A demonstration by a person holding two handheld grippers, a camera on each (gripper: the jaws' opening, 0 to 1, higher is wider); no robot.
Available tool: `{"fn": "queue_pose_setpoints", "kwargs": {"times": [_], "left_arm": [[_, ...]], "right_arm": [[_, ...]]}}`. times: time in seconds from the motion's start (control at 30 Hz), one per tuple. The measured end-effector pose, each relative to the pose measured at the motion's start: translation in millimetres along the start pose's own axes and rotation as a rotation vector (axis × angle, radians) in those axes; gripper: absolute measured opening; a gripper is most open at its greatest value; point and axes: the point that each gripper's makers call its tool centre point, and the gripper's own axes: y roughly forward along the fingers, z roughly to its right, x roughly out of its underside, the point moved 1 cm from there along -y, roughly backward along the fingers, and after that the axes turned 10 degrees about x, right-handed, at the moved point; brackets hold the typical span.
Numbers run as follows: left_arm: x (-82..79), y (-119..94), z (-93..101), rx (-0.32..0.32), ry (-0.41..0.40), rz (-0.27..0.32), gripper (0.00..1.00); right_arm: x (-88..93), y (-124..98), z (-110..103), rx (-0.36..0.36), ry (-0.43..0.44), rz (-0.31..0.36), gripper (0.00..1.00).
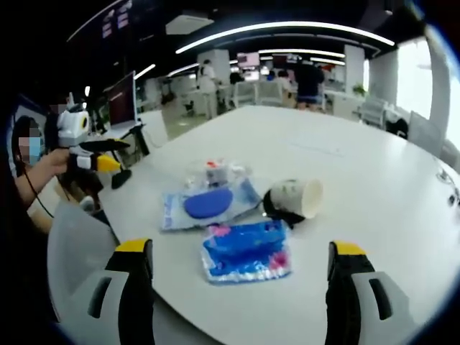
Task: Arrange the tabletop items into an orderly group along one side of the table until the central work area is clear of visible clutter.
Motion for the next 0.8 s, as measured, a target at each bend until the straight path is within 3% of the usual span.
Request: {"fn": "queue_pose_setpoints", "kwargs": {"times": [0.8], "left_arm": [[-9.6,53,-2.0,0.07,0.057,-0.068,0.81]], "right_arm": [[6.5,7,9,0.003,0.032,-0.025,1.0]]}}
